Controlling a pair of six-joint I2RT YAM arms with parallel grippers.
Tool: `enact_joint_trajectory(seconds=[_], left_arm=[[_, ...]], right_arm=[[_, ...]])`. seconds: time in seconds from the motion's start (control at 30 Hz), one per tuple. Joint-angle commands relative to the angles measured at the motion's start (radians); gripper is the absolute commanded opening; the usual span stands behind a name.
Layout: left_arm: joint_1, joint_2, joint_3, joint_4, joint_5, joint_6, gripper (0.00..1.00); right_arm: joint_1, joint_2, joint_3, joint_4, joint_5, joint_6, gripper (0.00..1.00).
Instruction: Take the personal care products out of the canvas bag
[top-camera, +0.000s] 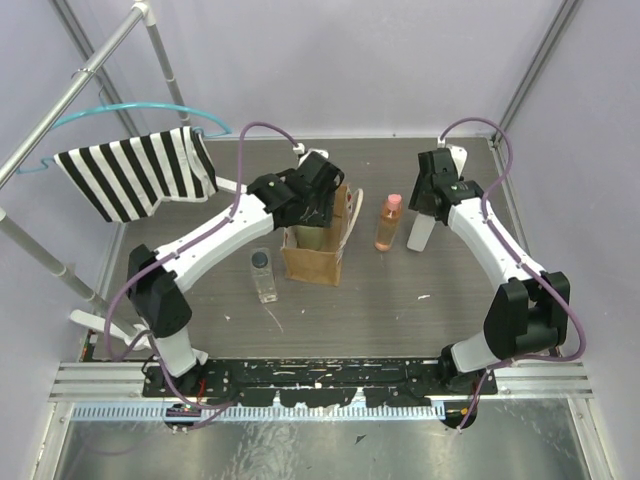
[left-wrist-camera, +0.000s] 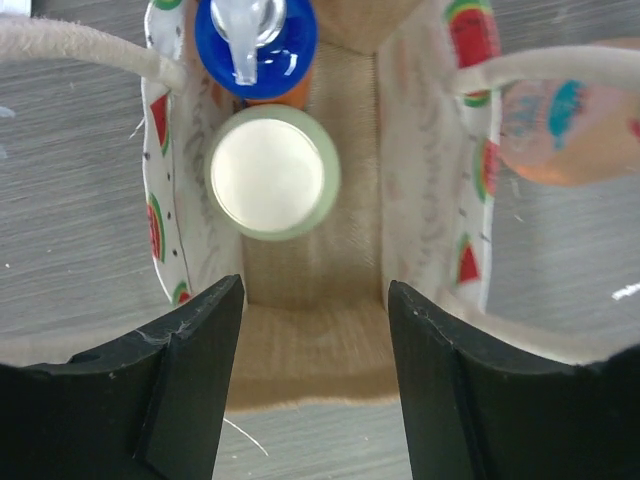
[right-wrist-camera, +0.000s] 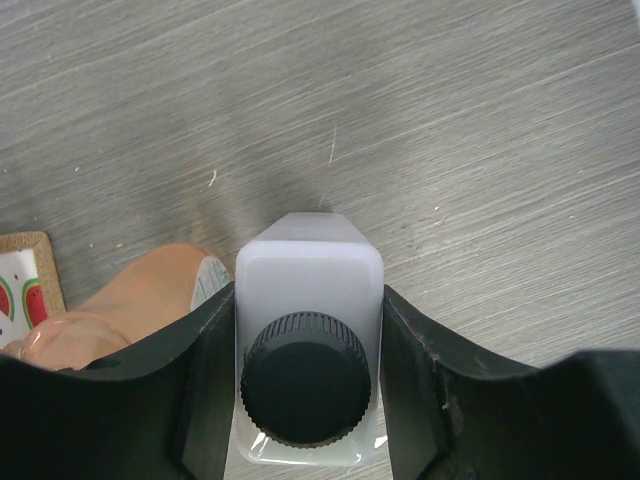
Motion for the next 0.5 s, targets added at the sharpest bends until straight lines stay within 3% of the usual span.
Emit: enact_joint_trajectory(seconds=[0.0,0.17,0.3,0.4,0.43,0.47], left_arm=[[0.038,0.045,-0.015,0.053,-0.024,0.008,0.67],[0.066,0.103,-0.06,0.14,-0.032,0.01,0.71],[0.082,0.12,-0.107,0.23,-0.041,0.012,0.72],[0.096,0.12,-0.143,0.302,-0.008,0.017,0.67],[0.1,0.12,-0.151,0.323,0.009,0.024,0.46],[0.1,0.119,-0.154,0.331,0.014,0.029,0.34]], right_arm=[[-0.001,-0.073,-0.016,0.151,-0.039,0.032,0.05],[-0.002,-0.103,-0.085,0.174,-0.097,0.048,0.12],[-0.001,-0.112,-0.123,0.178,-0.123,0.043,0.25],[-0.001,-0.123,-0.133,0.171,-0.136,0.035,0.63],[-0.001,-0.127,-0.131,0.166,-0.134,0.034,0.81],[-0.002,-0.131,-0.13,0.162,-0.136,0.03,0.91]])
